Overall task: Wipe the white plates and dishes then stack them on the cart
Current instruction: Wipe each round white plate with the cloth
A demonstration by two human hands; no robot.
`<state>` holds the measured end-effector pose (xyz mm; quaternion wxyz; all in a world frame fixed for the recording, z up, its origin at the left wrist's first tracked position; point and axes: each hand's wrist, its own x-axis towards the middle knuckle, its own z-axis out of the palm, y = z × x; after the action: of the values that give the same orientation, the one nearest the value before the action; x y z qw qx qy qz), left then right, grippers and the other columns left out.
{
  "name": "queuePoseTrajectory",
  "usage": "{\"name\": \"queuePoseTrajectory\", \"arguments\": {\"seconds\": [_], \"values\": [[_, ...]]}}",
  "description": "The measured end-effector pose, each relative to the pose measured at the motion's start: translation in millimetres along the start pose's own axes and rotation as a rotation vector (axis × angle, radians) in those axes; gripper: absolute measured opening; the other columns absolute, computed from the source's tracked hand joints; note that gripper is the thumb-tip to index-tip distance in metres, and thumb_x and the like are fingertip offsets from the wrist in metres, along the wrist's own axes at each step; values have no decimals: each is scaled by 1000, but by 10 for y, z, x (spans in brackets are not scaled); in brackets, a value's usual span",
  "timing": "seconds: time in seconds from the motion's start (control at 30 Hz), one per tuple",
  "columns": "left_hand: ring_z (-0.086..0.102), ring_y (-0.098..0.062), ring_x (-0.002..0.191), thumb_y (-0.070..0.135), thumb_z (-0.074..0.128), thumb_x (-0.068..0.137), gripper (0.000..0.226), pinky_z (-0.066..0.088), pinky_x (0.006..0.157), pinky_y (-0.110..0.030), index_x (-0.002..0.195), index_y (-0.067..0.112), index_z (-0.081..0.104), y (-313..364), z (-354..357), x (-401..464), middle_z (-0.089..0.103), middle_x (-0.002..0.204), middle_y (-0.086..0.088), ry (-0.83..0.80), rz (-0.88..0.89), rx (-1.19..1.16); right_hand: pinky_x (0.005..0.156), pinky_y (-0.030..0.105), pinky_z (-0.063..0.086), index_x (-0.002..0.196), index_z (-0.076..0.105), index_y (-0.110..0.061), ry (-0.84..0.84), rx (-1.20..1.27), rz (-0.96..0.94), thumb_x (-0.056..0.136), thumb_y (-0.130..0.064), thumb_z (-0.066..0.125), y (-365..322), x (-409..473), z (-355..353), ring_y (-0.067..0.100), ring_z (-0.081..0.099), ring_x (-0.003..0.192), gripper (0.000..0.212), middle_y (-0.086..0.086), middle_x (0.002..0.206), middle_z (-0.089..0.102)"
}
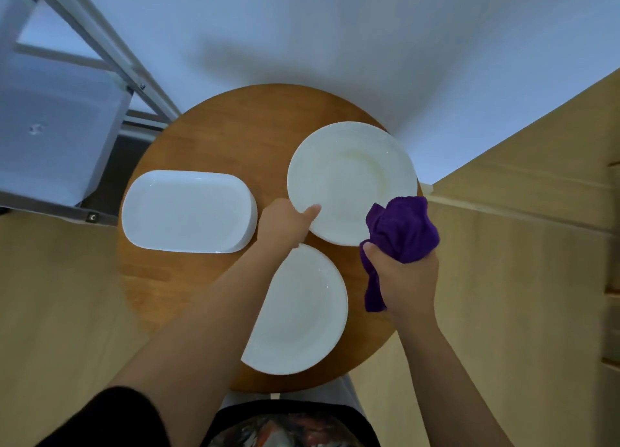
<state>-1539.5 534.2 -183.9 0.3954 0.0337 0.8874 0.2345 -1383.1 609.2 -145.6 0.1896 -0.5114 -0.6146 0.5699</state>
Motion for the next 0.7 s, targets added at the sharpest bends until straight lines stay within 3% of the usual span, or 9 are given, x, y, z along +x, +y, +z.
{"name": "queuePoseTrajectory", "arguments": {"seconds": [0.1, 0.23, 0.37, 0.47, 0.57, 0.63, 0.7], "values": [[58, -16, 69, 33, 59, 91, 27, 52, 60, -27, 108, 12, 59, -26, -34, 91, 63, 85, -3, -25, -16, -145, 46, 6, 43, 85, 47, -37, 25, -3, -3, 69, -7, 80, -21, 126, -57, -5, 61, 68, 48, -15, 78, 56], [63, -14, 73, 22, 57, 90, 5, 55, 60, -25, 88, 22, 61, -19, -91, 63, 65, 85, 2, 45, 77, -451, 49, 11, 46, 87, 48, -36, 51, -1, 15, 70, -9, 80, -15, 231, -143, 4, 61, 66, 45, -13, 78, 58], [61, -22, 94, 11, 56, 87, 9, 58, 77, -35, 91, 17, 51, 75, -118, 28, 60, 101, -1, 52, -39, -783, 52, 25, 49, 89, 53, -28, 26, 51, 39, 73, -2, 74, 13, 266, -258, 10, 58, 62, 38, -4, 74, 56], [51, -19, 97, 3, 48, 87, 32, 54, 74, -32, 109, 24, 39, 158, -75, -32, 50, 100, 6, 24, -31, -824, 51, 26, 47, 98, 55, -15, -5, 75, 59, 72, 2, 73, 19, 268, -316, 19, 55, 65, 36, 3, 75, 54], [55, -21, 104, 19, 44, 98, 27, 55, 84, -39, 119, 34, 40, 199, -52, -105, 56, 112, 5, -92, 22, -1024, 51, 23, 48, 117, 51, -5, 12, 6, 26, 69, 4, 74, -26, 237, -269, 19, 56, 68, 54, 10, 85, 55], [58, -23, 109, 34, 41, 100, 24, 54, 88, -45, 123, 34, 44, 215, -49, -151, 60, 119, 0, -151, -4, -1143, 62, 29, 53, 124, 48, -20, -8, -76, -38, 64, 2, 75, -100, 177, -141, 18, 59, 80, 69, 9, 101, 55], [61, -26, 110, 41, 39, 99, 35, 55, 85, -46, 131, 28, 46, 207, -20, -205, 62, 122, -5, -229, -71, -1298, 90, 46, 51, 140, 31, -27, -131, -282, -12, 61, -25, 80, -151, 118, 66, 27, 48, 120, 93, 10, 136, 40]]}}
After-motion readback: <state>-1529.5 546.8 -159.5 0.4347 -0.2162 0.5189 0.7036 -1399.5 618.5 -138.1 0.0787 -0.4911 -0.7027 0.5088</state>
